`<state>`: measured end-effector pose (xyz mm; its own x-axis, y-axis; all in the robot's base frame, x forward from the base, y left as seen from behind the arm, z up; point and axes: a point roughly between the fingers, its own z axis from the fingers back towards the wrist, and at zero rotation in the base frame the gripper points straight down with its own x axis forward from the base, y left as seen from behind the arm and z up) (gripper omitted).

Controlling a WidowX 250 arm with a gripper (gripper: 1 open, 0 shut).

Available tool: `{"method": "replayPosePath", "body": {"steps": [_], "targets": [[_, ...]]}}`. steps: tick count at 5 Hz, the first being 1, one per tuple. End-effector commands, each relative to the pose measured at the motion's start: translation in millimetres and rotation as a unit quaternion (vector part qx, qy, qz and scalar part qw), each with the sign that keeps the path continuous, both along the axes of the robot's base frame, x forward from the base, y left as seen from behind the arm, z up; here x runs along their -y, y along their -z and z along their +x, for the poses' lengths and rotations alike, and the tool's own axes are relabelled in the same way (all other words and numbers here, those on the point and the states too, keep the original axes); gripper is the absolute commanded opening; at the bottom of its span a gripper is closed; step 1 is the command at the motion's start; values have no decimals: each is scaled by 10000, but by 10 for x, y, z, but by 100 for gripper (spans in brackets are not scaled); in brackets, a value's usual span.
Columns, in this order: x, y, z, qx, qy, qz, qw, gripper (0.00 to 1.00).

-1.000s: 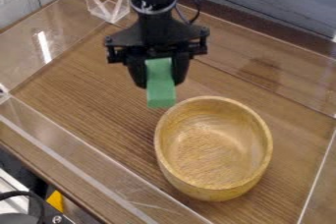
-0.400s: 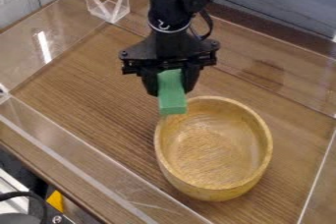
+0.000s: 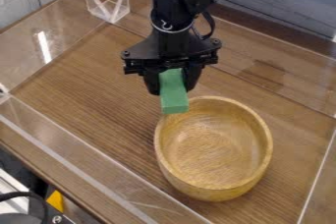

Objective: Remove the green block from inside the brown bowl and put it on the table

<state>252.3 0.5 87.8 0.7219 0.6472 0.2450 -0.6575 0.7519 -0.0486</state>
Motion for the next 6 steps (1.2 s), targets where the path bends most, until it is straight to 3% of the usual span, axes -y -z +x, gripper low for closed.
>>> {"method": "replayPosePath", "body": {"steps": [1, 2, 4, 5, 6], "targets": [[1, -189, -17, 127, 62, 39, 9999, 0], [1, -321, -60, 135, 80, 51, 9999, 0], [-129, -220, -20, 188, 43, 98, 9998, 0], [-340, -179, -122, 139, 79, 263, 9995, 0], [-604, -73, -103, 162, 138, 398, 9990, 0]]}}
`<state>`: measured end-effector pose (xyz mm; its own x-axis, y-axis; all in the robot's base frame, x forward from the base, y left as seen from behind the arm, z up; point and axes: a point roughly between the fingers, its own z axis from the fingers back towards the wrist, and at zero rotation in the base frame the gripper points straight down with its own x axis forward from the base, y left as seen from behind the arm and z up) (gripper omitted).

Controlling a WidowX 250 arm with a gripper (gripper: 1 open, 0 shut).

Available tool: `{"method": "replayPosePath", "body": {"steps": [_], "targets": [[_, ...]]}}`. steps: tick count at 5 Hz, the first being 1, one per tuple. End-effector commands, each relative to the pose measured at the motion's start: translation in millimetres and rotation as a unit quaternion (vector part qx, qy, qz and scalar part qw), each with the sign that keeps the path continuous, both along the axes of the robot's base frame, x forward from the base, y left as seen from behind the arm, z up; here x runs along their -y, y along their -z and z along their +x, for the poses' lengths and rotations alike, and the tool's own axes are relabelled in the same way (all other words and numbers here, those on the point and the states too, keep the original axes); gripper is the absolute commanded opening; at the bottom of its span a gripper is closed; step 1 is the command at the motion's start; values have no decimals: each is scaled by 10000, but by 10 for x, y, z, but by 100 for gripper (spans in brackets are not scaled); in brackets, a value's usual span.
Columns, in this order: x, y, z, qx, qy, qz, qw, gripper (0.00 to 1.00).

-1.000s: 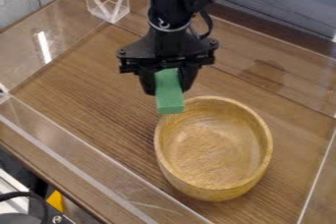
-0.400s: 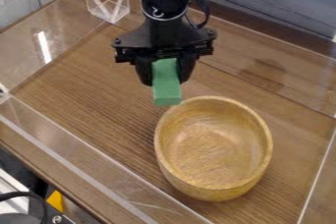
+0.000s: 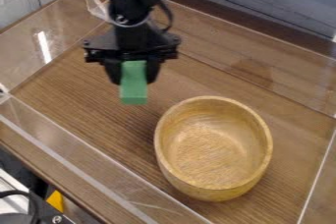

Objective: Remove the green block from inside the brown bowl and put it on the table

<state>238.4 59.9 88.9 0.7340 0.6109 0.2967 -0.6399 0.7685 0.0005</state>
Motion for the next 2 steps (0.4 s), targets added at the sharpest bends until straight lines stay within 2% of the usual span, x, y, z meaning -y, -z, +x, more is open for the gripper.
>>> {"method": "replayPosePath", "body": {"steps": [1, 2], "targets": [[-184, 23, 55, 111, 122, 134, 9998, 0], [-195, 85, 25, 96, 684, 225, 9974, 0]]}}
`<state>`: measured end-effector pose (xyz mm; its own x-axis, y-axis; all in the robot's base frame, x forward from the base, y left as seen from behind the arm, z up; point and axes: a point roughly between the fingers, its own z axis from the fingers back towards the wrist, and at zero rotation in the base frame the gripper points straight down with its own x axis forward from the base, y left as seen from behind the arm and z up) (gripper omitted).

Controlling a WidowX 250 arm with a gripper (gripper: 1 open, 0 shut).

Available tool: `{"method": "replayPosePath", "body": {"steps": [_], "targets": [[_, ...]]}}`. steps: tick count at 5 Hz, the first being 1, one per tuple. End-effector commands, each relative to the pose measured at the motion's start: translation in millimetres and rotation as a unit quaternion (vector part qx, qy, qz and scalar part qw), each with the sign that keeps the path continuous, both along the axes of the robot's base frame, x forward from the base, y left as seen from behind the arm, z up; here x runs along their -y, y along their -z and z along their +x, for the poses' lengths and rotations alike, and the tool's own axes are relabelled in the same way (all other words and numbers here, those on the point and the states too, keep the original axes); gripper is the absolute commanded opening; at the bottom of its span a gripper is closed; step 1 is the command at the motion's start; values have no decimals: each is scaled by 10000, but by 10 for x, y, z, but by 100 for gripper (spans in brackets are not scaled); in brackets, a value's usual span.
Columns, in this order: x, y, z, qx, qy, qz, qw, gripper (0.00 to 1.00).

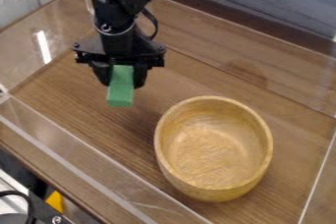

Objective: Remove the green block from inside the brown bowl and put it on the table

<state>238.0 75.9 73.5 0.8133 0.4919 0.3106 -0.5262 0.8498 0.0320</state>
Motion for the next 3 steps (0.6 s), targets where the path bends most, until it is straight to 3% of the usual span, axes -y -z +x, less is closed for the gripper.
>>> {"method": "replayPosePath", "body": {"steps": [1, 3], "targets": [[-16, -8, 0, 121, 470, 120, 9987, 0], [-99, 138, 130, 34, 26, 249, 9997, 0]]}}
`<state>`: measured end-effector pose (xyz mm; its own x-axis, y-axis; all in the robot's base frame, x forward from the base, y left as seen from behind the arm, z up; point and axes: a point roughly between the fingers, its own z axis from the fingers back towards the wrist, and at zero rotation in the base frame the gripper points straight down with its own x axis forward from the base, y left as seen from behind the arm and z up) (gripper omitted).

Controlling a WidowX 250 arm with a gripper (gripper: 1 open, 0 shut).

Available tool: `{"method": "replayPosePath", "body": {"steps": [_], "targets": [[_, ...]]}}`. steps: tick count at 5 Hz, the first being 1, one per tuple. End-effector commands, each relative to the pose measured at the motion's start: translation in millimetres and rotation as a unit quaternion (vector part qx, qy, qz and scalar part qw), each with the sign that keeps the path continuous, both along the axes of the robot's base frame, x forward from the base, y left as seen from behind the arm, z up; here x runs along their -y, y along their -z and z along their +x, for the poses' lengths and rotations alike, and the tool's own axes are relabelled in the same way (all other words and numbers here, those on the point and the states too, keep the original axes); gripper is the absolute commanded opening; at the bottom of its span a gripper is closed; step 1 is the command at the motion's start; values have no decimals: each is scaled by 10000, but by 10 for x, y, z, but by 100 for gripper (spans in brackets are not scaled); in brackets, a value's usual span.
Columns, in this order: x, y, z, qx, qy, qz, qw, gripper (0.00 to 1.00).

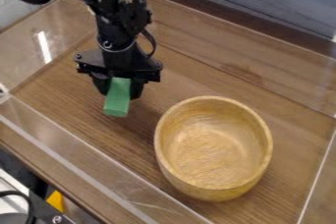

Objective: Remove the green block from inside the brown bowl and put it on the table

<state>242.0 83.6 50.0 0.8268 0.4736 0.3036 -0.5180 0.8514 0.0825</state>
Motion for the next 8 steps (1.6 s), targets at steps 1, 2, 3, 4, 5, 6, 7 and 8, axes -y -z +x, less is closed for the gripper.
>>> {"method": "replayPosePath", "body": {"steps": [1, 2, 3, 4, 5, 6, 7, 8], "targets": [[-61, -126, 69, 145, -24, 87, 9999, 0], [-98, -159, 47, 93, -35, 113, 9999, 0], [-262, -159, 58, 44, 84, 129, 9999, 0], [-460, -136, 74, 9, 350, 133, 9993, 0], [-425, -286, -20, -24, 667, 169, 9976, 0], [-385, -427, -128, -78, 980, 266, 9948, 100], [-372, -273, -165, -117, 1126, 300, 9931, 100], [-360, -110, -170, -155, 1242, 313, 9916, 100]]}}
